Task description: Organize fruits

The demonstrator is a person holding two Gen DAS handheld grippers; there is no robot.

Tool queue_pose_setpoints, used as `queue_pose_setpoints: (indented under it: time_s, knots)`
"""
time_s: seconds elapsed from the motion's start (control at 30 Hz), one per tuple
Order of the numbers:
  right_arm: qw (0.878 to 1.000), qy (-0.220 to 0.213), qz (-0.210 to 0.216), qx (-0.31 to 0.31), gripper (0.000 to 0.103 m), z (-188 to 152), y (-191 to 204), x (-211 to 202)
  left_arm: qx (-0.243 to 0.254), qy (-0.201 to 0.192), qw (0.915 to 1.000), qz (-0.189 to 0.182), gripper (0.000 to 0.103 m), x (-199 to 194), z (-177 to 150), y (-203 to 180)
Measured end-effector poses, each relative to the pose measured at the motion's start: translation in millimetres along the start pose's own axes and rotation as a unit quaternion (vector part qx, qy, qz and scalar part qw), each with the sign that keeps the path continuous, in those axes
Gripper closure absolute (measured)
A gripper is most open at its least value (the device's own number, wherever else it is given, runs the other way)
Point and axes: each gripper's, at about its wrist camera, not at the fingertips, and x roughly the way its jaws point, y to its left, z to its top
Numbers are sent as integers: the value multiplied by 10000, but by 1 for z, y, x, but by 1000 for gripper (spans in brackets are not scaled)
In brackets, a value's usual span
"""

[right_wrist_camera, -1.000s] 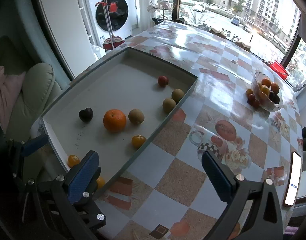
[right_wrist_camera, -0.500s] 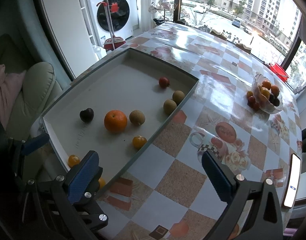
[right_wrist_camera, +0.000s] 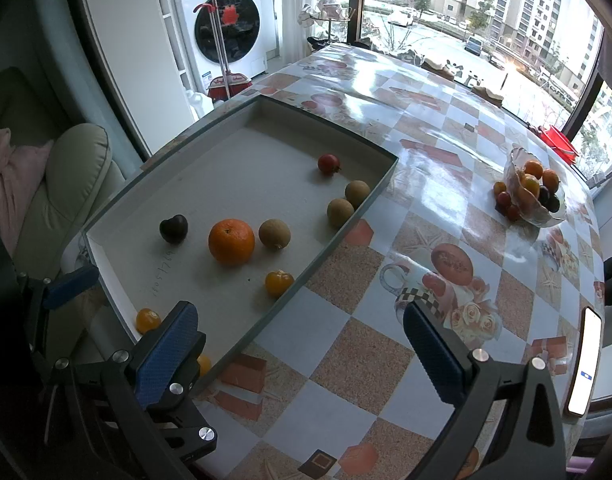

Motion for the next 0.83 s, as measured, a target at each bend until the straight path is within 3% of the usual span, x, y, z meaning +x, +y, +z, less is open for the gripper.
queue_pose_setpoints:
  time_s: [0.63, 0.83]
  knots:
    - [10000, 7, 78, 14, 0, -3, 0, 2, -16, 74, 10000, 52, 0, 5, 0, 0]
    - [9998, -55, 186, 30, 0, -5, -4, 2, 46, -78, 10000, 34, 0, 0, -1, -3]
